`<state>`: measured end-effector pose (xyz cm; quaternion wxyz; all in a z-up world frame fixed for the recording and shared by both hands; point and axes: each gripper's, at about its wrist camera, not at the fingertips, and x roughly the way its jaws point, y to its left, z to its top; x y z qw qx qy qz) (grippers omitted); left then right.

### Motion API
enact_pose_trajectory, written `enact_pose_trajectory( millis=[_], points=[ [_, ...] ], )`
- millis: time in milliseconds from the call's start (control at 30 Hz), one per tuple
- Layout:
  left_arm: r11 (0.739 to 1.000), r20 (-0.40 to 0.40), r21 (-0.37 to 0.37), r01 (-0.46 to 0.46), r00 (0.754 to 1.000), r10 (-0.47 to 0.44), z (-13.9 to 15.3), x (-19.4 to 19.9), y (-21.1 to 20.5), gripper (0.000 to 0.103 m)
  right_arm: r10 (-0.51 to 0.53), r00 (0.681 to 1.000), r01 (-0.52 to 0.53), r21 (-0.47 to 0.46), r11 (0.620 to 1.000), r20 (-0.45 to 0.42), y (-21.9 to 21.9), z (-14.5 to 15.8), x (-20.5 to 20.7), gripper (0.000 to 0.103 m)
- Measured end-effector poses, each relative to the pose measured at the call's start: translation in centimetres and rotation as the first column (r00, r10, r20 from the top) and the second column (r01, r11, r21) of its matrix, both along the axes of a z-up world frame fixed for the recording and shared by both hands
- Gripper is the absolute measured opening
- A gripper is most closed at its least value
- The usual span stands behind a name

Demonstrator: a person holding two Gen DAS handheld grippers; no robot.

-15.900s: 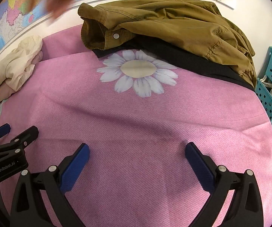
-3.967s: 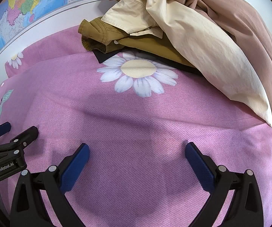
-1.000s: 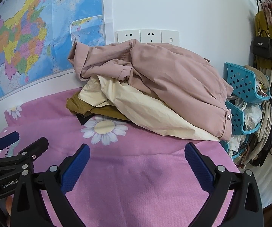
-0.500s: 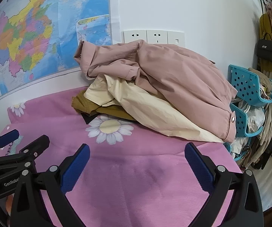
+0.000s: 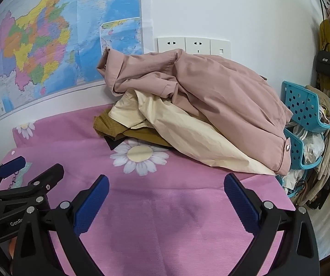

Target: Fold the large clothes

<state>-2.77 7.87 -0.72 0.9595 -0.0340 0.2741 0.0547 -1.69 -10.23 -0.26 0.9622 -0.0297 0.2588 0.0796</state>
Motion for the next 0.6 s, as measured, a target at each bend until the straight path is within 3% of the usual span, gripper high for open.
enact_pose_trajectory(
  millis=[300, 600],
  points=[
    [1.000, 0.034, -0.017, 0.006, 0.999, -0.005, -0.1, -0.5, 0.6, 0.097, 0.014, 1.000, -0.014, 0.010, 1.000, 0.006, 0.5, 0.0, -0.1, 0.097],
    [0.999, -0.041, -0.022, -0.047, 0.998, 0.046, -1.5, -0.4, 2.1, 0.098, 0.069, 0.998, -0.069, 0.007, 0.998, -0.010, 2.2, -0.8, -0.1, 0.097]
  ],
)
